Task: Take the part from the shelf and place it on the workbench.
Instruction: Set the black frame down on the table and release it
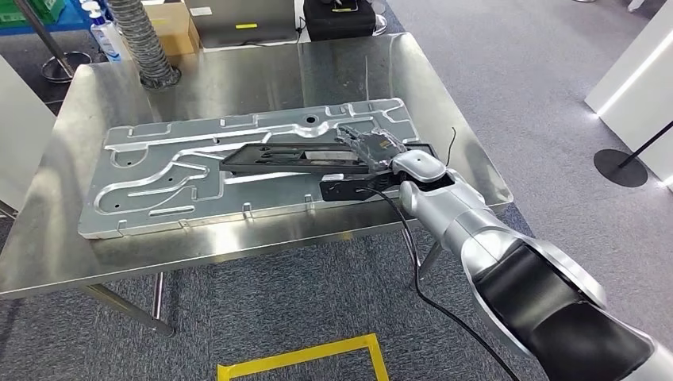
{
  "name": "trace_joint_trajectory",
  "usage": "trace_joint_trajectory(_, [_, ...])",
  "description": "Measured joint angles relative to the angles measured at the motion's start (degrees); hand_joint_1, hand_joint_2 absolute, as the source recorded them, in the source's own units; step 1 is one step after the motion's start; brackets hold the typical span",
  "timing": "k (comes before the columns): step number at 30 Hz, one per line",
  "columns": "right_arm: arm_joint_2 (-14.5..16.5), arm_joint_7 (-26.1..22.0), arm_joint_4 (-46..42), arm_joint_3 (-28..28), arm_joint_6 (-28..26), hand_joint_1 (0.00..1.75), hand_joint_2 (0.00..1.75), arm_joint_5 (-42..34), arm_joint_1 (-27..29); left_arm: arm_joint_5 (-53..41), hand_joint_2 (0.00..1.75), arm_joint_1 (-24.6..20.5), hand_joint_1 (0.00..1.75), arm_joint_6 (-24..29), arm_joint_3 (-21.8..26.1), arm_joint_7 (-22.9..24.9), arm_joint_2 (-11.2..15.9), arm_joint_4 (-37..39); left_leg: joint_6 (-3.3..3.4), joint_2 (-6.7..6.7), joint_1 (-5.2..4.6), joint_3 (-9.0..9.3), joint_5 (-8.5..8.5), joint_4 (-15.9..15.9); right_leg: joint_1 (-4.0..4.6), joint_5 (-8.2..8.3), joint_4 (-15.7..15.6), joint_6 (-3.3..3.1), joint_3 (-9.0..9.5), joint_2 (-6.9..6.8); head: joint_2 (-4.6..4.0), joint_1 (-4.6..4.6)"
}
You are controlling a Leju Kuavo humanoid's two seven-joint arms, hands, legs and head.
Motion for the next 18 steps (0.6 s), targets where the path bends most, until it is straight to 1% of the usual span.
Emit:
trace_joint_trajectory(1, [0.05,-0.09,0.08,0.00,0.22,0.00,0.00,0.16,0.14,0.01,0.00,0.01,0.00,0.36,0.03,0.38,0.00,0.00,0.01,0.01,0.00,0.01,-0.02,0.04,-0.08,-0.56,2.46,0.11,-1.24,-0.01,0.00,0.01])
trace_joint_trajectory(2, [0.12,-0.15,0.16,0.00,0.41,0.00,0.00,0.36,0.25,0.03,0.00,0.01,0.00,0.72,0.05,0.66,0.00,0.00,0.00,0.00,0.01,0.01,-0.05,0.12,-0.17,-0.01,2.81,0.15,-1.48,-0.03,0.00,0.01])
trace_joint_trajectory(3, [0.22,-0.18,0.22,0.00,0.52,0.00,0.00,0.54,0.29,0.05,0.00,0.00,0.00,0.97,0.07,0.82,0.00,0.00,-0.06,-0.02,0.01,0.03,-0.11,0.22,-0.25,1.54,0.79,0.12,-0.55,-0.05,0.00,0.01])
trace_joint_trajectory(4, [0.32,-0.20,0.25,0.00,0.57,0.00,0.00,0.64,0.21,0.07,0.00,-0.02,0.00,1.08,0.07,0.86,0.00,0.00,-0.17,-0.04,0.02,0.05,-0.21,0.35,-0.30,3.65,-3.06,0.03,1.32,-0.12,0.00,0.01])
trace_joint_trajectory(5, [0.40,-0.19,0.26,0.00,0.59,0.00,0.00,0.70,0.03,0.08,0.00,-0.06,0.00,1.10,0.07,0.81,0.00,0.00,-0.35,-0.05,-0.07,0.04,-0.34,0.50,-0.23,5.24,-7.19,-0.11,3.36,-0.20,0.00,0.01])
trace_joint_trajectory(6, [0.57,-0.19,0.26,0.00,0.60,0.00,0.00,0.75,-0.15,0.08,0.00,-0.11,0.00,1.07,0.07,0.75,0.00,0.00,-0.58,-0.06,-0.18,0.01,-0.47,0.64,-0.12,6.36,-10.50,-0.32,4.93,-0.24,0.00,0.01])
trace_joint_trajectory(7, [0.70,-0.19,0.26,0.00,0.60,0.00,0.00,0.79,-0.27,0.07,0.00,-0.16,0.00,1.04,0.07,0.67,0.00,0.00,-0.83,-0.07,-0.29,-0.03,-0.55,0.72,0.00,6.80,-12.43,-0.53,5.83,-0.26,0.00,0.01])
trace_joint_trajectory(9, [0.92,-0.19,0.26,-0.01,0.61,0.00,0.00,0.87,-0.30,0.07,0.00,-0.21,0.00,0.98,0.08,0.56,0.00,0.00,-1.40,-0.06,-0.37,-0.04,-0.54,0.66,0.23,6.82,-13.11,-1.06,5.99,-0.18,0.00,0.00])
trace_joint_trajectory(10, [0.93,-0.19,0.26,-0.01,0.61,0.00,0.00,0.93,-0.30,0.07,0.00,-0.23,0.00,0.97,0.08,0.54,0.01,0.00,-1.71,-0.05,-0.31,-0.08,-0.63,0.68,0.17,6.93,-13.27,-1.38,6.07,-0.20,0.00,0.00])
trace_joint_trajectory(11, [0.93,-0.15,0.26,-0.02,0.62,0.00,0.00,0.99,-0.33,0.08,0.00,-0.24,0.00,0.98,0.09,0.57,0.01,0.00,-2.02,-0.06,-0.23,-0.24,-1.05,1.13,0.09,7.07,-13.48,-1.73,6.18,-0.23,0.00,0.00])
trace_joint_trajectory(12, [0.97,-0.11,0.26,-0.03,0.63,0.00,0.00,1.10,-0.40,0.10,0.00,-0.24,0.00,0.98,0.09,0.66,0.02,0.00,-2.31,-0.06,-0.16,-0.83,-2.09,2.58,-0.04,7.21,-13.71,-2.07,6.28,-0.27,0.00,0.00])
trace_joint_trajectory(13, [1.04,-0.07,0.26,-0.04,0.65,0.00,0.00,1.23,-0.43,0.15,0.00,-0.24,0.00,0.99,0.10,0.87,0.02,0.00,-2.58,-0.07,-0.07,-1.97,-3.73,5.28,-0.10,7.30,-13.86,-2.34,6.37,-0.29,0.00,0.00])
trace_joint_trajectory(15, [1.23,-0.03,0.28,-0.04,0.75,0.00,0.00,1.49,-0.33,0.32,0.00,-0.23,0.00,0.98,0.15,1.40,0.02,0.00,-2.97,-0.07,0.03,-5.36,-7.47,13.11,-0.05,7.31,-13.88,-2.60,6.37,-0.25,0.00,0.00])
trace_joint_trajectory(16, [1.31,-0.03,0.32,-0.04,0.82,0.00,0.00,1.57,-0.21,0.43,0.00,-0.22,0.00,0.98,0.19,1.62,0.02,0.00,-3.08,-0.07,0.06,-6.76,-8.46,16.18,-0.02,7.31,-13.86,-2.62,6.38,-0.22,0.00,0.00])
trace_joint_trajectory(17, [1.35,-0.03,0.37,-0.04,0.91,0.00,0.00,1.62,-0.12,0.51,0.00,-0.20,0.00,0.97,0.21,1.73,0.02,0.00,-3.14,-0.07,0.07,-7.29,-8.38,17.31,-0.01,7.30,-13.83,-2.62,6.39,-0.19,0.00,0.00])
trace_joint_trajectory(18, [1.39,-0.03,0.42,-0.04,0.98,0.00,0.00,1.65,-0.08,0.58,0.00,-0.19,0.00,0.97,0.23,1.80,0.03,0.00,-3.12,-0.07,0.08,-6.70,-7.17,16.03,-0.02,7.29,-13.79,-2.60,6.41,-0.15,0.00,0.00])
